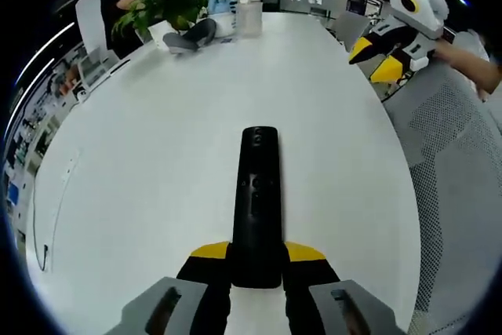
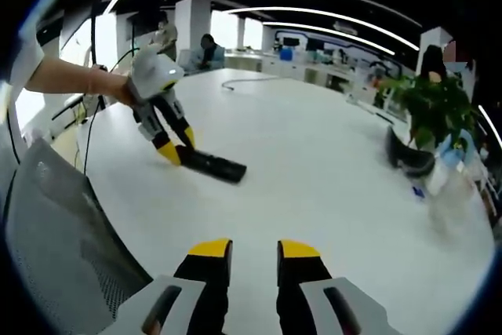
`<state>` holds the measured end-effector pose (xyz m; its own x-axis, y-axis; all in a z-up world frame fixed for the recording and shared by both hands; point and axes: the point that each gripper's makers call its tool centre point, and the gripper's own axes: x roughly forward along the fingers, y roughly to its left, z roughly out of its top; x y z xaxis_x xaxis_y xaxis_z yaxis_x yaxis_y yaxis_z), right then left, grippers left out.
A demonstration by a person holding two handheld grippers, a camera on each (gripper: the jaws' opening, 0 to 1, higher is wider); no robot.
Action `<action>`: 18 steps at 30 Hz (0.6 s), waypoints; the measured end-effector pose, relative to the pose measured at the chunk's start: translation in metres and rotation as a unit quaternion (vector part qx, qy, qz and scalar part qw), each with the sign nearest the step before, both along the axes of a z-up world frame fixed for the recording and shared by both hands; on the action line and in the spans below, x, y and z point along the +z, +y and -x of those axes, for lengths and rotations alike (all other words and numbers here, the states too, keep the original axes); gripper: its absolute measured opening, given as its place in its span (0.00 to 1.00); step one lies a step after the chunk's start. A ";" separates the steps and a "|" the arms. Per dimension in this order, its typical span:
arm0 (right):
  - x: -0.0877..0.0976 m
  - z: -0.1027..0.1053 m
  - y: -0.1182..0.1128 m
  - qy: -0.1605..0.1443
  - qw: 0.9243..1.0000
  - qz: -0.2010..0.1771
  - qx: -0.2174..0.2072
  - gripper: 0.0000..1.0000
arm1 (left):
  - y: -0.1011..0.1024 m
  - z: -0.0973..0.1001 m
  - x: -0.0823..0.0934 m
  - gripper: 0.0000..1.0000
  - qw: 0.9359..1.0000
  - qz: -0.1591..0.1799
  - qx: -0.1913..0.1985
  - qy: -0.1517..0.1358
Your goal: Press the specified remote control buttons in sequence, fully releasing each button before pressing the next.
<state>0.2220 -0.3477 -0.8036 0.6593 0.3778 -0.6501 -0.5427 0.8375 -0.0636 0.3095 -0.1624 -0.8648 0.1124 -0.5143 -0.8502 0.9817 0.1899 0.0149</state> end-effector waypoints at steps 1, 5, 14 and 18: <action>0.000 0.000 0.000 0.000 1.000 0.001 0.000 0.20 | 0.000 0.000 0.000 0.24 1.000 0.000 0.000 0.000; 0.000 0.000 0.000 0.000 1.000 0.002 0.001 0.19 | 0.000 0.003 0.000 0.24 1.000 -0.001 -0.002 0.000; -0.002 0.001 0.001 0.003 1.000 0.007 0.005 0.19 | -0.002 0.008 -0.001 0.24 1.000 -0.003 -0.006 0.001; -0.002 0.001 0.001 0.004 1.000 0.009 0.006 0.19 | -0.002 0.010 -0.001 0.24 1.000 -0.004 -0.007 0.001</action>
<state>0.2210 -0.3470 -0.8055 0.6491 0.3738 -0.6625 -0.5533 0.8297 -0.0740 0.2997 -0.1647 -0.8661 0.1032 -0.5090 -0.8545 0.9844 0.1754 0.0144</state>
